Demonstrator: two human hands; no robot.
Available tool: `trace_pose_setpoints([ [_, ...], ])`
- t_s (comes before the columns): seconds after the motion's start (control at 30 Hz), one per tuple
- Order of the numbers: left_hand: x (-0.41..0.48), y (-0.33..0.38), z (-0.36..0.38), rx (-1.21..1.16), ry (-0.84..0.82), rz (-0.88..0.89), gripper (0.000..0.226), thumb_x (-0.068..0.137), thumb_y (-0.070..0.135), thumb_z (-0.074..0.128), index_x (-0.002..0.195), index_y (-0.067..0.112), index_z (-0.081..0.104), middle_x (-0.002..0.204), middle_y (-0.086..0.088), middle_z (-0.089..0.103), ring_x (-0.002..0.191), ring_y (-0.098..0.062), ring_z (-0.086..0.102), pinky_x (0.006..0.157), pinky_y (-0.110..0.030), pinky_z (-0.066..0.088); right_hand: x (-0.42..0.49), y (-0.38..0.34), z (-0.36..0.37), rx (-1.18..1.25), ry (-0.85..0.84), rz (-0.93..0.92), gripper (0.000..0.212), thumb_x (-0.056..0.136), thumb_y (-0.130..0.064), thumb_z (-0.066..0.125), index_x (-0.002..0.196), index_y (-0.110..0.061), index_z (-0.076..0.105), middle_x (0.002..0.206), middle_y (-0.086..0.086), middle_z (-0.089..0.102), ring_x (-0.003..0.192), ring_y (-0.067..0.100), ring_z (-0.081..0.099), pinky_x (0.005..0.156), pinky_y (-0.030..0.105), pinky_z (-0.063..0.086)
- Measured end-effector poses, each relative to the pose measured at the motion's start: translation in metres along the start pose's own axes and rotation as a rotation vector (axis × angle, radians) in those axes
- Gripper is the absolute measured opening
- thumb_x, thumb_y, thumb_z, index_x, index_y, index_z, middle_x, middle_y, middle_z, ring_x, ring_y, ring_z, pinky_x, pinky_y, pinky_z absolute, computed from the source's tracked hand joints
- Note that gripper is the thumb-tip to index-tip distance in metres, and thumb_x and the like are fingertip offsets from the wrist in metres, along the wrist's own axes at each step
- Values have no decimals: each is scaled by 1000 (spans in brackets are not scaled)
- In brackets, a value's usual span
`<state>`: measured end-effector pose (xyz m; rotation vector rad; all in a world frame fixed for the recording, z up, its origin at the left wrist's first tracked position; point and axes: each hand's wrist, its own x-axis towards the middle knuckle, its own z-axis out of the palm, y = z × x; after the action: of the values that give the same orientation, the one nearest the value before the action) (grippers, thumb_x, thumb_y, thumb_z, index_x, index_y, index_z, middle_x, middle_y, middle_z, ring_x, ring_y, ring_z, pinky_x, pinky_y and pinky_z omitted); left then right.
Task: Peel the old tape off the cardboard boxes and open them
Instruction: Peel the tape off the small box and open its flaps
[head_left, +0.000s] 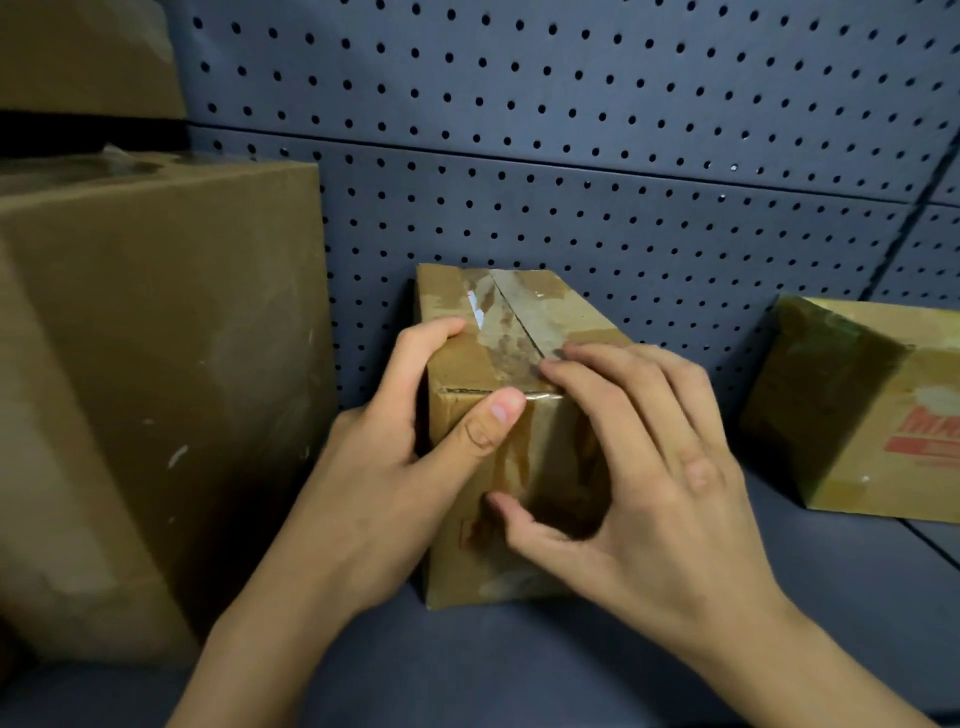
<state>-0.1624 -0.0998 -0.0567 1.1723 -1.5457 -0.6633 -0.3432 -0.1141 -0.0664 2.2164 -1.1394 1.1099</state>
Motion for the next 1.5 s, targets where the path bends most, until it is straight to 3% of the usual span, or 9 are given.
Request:
trace_pose_setpoints([
  [0.13,-1,0,1,18,11,-10,51,78,77,53,125,60,43,99,31,67,89,12,63,68,-2,43,2,-9,-1,-29,31,48,63,75,-51,69,123,-10,66,125,6,63,120,30,54,104,35,44],
  [0.33,-1,1,-2,36,-5,-17,51,78,78,50,124,60,42,99,27,68,89,10,63,68,-6,44,3,-13,-1,-39,50,77,58,75,-47,66,121,-11,68,125,3,66,121,28,56,98,36,47],
  [0.53,-1,-1,-1,30,-6,-17,52,74,76,52,123,61,41,98,23,69,88,8,64,78,-21,48,1,-10,-3,-49,23,61,60,77,-47,65,124,-10,66,128,3,64,123,28,55,101,33,45],
  [0.7,-1,-2,0,36,2,-12,50,77,76,49,123,60,42,97,22,70,88,8,64,71,-12,46,2,-15,-1,-73,20,85,65,73,-51,65,123,-9,65,127,5,63,122,31,54,94,32,43],
  [0.87,-1,-2,1,44,14,3,50,77,77,51,123,57,44,94,24,69,86,9,63,67,-2,41,1,-17,2,-70,32,98,63,72,-47,65,122,-8,65,127,6,63,122,33,53,100,33,43],
  [1.1,-1,-2,1,62,16,3,53,74,75,49,124,58,42,95,24,69,88,8,63,68,-6,43,0,-15,0,-55,30,96,58,74,-38,63,125,-8,63,129,6,62,123,33,52,108,29,35],
  [1.3,-1,-2,2,82,24,-1,54,73,78,45,124,60,41,95,25,68,88,10,62,68,-7,42,-1,-18,1,-77,22,101,69,72,-51,65,125,-7,62,128,8,60,123,34,51,102,29,36],
  [1.43,-1,-2,2,68,23,-5,48,77,74,48,122,60,41,95,23,68,88,8,63,71,-14,44,0,-19,3,-68,36,102,62,73,-43,64,123,-6,63,128,9,61,122,35,51,104,29,36],
  [1.5,-1,-1,2,60,23,-4,47,80,79,50,122,60,42,95,24,68,89,8,62,68,-9,43,0,-17,4,-52,52,94,59,75,-39,64,124,-6,63,128,10,61,123,36,52,107,29,34],
])
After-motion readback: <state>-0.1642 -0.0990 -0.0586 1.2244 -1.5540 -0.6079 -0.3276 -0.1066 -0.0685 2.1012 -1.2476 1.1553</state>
